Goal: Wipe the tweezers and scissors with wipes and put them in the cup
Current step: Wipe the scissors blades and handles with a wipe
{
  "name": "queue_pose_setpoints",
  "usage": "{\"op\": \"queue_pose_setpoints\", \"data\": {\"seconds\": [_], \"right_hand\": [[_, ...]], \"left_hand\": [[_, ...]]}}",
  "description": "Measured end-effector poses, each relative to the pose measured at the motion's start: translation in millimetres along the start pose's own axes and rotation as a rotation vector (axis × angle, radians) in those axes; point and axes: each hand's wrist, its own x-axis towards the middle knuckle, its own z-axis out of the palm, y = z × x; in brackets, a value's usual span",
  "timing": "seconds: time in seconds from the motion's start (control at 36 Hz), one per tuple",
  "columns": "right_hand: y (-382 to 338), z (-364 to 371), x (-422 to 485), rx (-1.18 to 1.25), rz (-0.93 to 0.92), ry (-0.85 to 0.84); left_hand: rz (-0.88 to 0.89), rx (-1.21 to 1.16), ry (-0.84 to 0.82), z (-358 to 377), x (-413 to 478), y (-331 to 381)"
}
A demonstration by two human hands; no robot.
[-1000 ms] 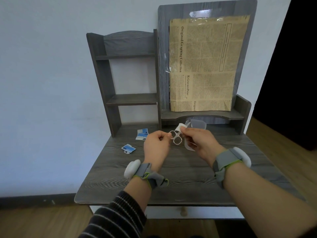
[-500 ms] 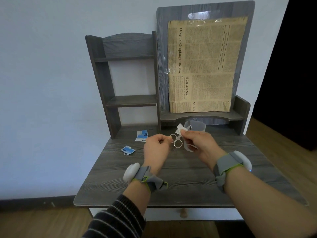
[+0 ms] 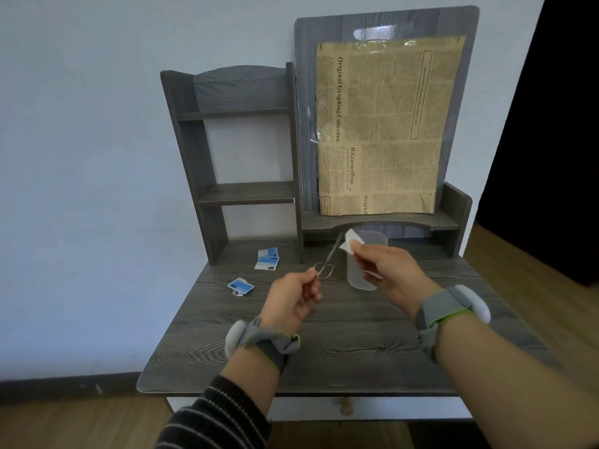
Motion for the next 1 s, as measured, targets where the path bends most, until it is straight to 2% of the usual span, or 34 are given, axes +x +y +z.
{"op": "queue_pose_setpoints", "data": {"seconds": [0.08, 0.19, 0.36, 0.5, 0.64, 0.69, 0.86, 1.0], "right_hand": [[4, 6, -3, -0.045, -0.008, -0.085], [5, 10, -5, -0.047, -0.026, -0.155], [8, 14, -2, 0.048, 0.012, -0.176], [9, 14, 0, 0.086, -0.027, -0.026], [10, 13, 0, 0.049, -0.068, 0.051], [9, 14, -1, 0.028, -0.071, 0.048], [14, 20, -8, -0.014, -0.033, -0.074], [14, 20, -8, 0.028, 0.000, -0.043]], "left_hand": [[-0.099, -0.046, -0.049, 1, 1, -1], [-0.141, 0.001, -0.067, 3, 0, -3], [-0.186, 0.065, -0.152, 3, -1, -6], [0.010, 0.134, -0.100, 7, -1, -7], [0.441, 0.402, 0.048, 9, 1, -9], [0.533, 0.473, 0.100, 8, 2, -8], [0.551, 0.530, 0.120, 8, 4, -4], [0.525, 0.539, 0.131, 6, 3, -5]]}}
